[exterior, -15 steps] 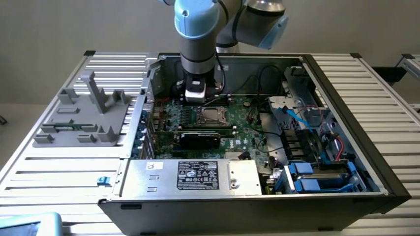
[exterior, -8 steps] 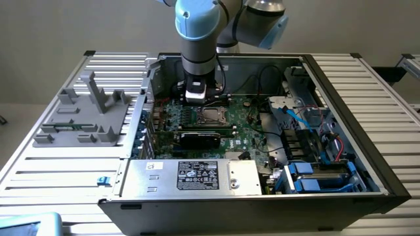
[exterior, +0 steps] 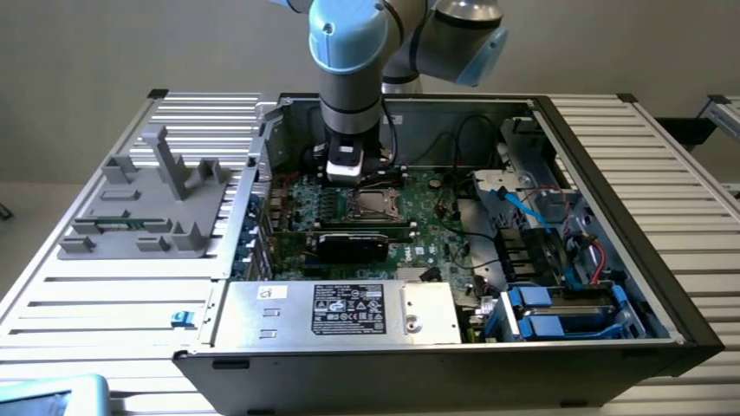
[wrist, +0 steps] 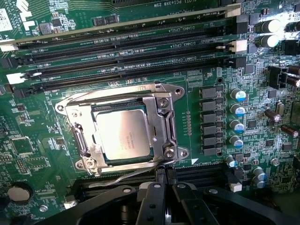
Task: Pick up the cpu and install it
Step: 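Install the first cpu locking lever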
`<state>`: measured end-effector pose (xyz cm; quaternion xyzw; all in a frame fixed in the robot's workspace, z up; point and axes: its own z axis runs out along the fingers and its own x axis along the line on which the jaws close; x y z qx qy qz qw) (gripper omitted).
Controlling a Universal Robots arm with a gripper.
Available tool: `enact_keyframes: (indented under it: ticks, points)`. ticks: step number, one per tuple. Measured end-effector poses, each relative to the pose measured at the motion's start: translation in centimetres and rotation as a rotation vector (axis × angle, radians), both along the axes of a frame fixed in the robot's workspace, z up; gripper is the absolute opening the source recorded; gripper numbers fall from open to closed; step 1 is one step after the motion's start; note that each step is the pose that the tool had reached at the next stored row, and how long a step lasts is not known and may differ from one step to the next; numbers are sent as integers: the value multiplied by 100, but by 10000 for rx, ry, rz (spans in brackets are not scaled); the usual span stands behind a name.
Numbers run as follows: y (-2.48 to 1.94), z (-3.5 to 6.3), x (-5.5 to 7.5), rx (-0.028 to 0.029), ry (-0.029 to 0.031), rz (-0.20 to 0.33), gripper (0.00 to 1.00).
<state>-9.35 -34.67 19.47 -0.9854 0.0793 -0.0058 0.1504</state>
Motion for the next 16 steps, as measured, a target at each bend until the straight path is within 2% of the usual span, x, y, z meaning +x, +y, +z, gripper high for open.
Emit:
enact_keyframes:
  ticks: [16]
  points:
    - [-4,3,0,24,35,-212,12]
